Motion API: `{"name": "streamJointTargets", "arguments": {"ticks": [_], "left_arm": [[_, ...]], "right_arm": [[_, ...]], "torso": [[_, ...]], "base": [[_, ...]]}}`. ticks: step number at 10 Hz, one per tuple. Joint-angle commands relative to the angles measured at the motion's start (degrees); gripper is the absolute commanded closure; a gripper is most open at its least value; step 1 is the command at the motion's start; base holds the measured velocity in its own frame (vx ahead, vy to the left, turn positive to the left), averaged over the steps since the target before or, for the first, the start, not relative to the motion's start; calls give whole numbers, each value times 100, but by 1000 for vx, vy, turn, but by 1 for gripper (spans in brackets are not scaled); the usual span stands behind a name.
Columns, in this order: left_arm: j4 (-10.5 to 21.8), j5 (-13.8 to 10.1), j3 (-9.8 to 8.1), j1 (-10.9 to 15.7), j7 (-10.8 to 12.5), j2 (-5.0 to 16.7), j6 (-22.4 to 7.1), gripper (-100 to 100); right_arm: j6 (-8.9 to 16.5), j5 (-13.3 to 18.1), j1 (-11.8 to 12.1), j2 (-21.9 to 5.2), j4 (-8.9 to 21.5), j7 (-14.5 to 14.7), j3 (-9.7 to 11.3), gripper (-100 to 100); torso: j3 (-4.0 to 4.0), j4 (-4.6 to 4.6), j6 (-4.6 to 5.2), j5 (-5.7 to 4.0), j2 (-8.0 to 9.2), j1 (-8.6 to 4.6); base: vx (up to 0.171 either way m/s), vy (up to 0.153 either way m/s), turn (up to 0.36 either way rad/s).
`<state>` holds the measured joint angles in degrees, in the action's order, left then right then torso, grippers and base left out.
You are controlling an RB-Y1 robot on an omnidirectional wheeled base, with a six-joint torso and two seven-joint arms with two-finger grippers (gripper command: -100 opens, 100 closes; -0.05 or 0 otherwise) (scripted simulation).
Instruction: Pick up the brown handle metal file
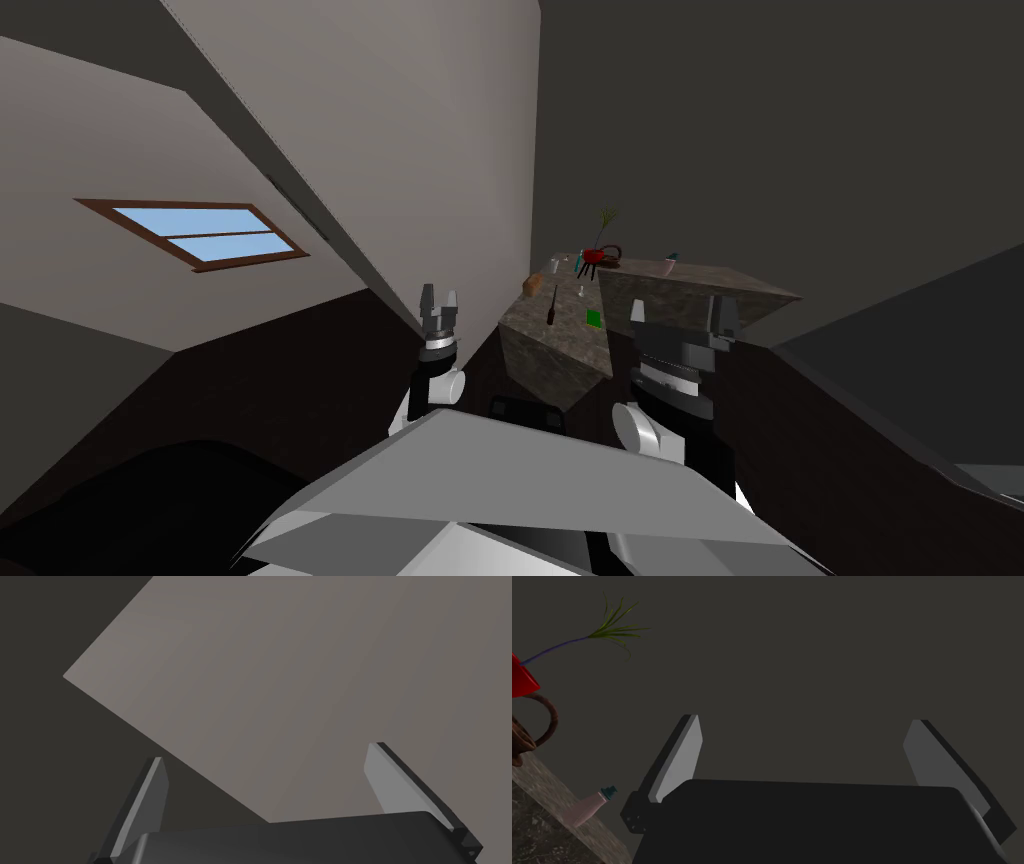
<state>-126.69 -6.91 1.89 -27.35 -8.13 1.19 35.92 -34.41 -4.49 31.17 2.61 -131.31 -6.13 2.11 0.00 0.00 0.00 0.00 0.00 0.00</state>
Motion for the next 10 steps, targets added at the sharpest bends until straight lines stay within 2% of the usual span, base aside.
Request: {"name": "streamJointTargets", "arguments": {"ticks": [1,5,7,8,9,10], "left_arm": [[0,0,0,0,0,0,0,0],[0,0,1,0,0,-1,0,0],[0,0,1,0,0,-1,0,0],[0,0,1,0,0,-1,0,0],[0,0,1,-1,0,-1,0,0],[0,0,1,0,0,-1,0,0]], "right_arm": [[41,40,-11,-246,45,35,-20,-100],[266,254,-71,-886,292,226,-130,-100],[425,405,-114,-1101,469,360,-208,-100],[599,569,-162,-1267,665,506,-292,-100],[599,569,-162,-1267,665,506,-292,-100],[777,737,-210,-1404,865,656,-379,-100]], "torso": [[0,0,0,0,0,0],[-4,-2,0,6,-8,26],[-7,-3,0,8,-12,33],[-10,-4,-1,8,-17,37],[-14,-5,-1,11,-25,55],[-12,-5,0,12,-20,51]], "base": [[8,18,3],[19,71,1],[38,98,1],[63,160,8],[45,134,-5],[34,135,6]]}}
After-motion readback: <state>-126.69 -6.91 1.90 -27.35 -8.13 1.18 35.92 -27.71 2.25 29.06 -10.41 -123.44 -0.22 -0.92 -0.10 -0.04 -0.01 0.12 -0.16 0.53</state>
